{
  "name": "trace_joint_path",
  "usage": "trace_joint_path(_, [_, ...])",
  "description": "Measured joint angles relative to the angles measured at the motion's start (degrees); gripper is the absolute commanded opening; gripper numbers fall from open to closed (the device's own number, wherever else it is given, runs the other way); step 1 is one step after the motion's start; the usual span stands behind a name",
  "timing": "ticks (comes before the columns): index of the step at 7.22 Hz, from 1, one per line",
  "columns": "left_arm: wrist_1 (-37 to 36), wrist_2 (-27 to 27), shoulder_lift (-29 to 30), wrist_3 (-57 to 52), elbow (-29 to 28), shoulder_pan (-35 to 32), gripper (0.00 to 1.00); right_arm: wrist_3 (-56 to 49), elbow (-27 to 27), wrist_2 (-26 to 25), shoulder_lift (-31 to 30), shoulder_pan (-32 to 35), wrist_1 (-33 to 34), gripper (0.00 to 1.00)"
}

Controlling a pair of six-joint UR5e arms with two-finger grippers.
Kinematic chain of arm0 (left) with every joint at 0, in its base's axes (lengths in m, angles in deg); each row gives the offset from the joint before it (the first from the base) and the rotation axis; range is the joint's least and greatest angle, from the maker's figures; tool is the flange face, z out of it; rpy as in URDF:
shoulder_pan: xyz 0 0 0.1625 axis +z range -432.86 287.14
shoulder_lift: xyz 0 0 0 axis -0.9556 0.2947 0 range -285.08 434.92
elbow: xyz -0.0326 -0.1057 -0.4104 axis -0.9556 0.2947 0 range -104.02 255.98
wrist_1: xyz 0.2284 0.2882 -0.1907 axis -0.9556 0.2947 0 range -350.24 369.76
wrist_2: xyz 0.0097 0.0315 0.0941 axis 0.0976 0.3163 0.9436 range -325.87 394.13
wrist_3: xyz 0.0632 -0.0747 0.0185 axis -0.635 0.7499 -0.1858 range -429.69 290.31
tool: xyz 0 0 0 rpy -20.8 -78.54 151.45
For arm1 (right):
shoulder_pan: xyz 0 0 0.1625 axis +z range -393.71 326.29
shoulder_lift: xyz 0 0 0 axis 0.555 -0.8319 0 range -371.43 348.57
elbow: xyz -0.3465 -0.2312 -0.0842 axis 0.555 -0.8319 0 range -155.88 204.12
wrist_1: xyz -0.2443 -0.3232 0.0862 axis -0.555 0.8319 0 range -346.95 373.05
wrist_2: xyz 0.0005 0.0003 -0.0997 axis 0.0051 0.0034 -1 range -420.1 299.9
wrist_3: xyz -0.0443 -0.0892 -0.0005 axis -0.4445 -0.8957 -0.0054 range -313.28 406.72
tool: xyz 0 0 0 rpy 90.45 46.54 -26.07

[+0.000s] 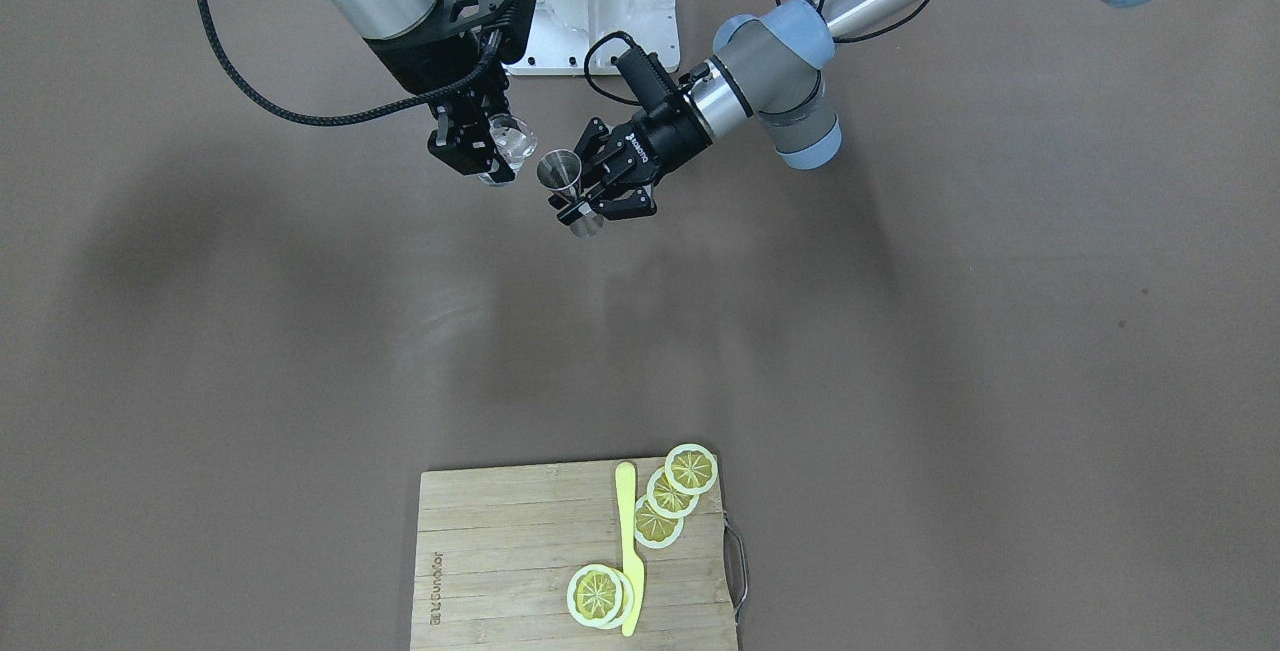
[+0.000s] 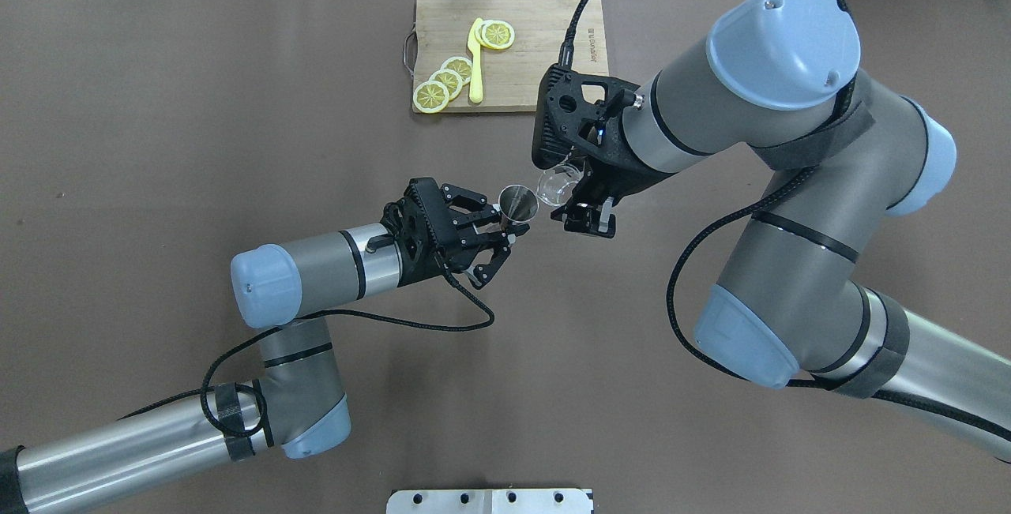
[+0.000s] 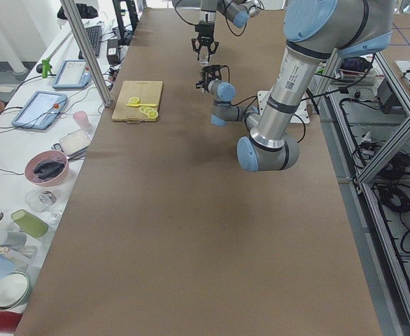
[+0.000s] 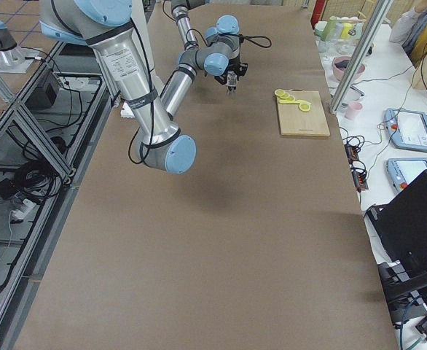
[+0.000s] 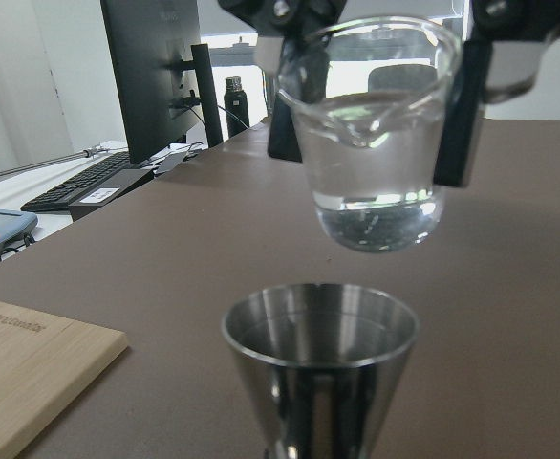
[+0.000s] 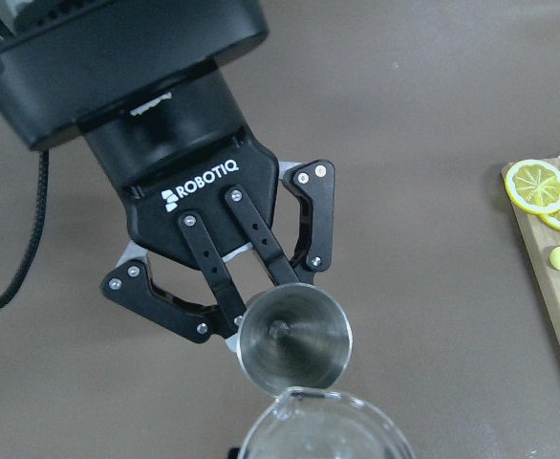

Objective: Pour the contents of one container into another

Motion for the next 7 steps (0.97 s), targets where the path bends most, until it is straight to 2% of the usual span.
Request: trace_joint_path(7, [0.0, 0.0, 0.0, 0.1, -0.1, 0.0, 0.0, -1.9, 0.0, -2.7, 2.4, -0.4, 6.0, 0.0])
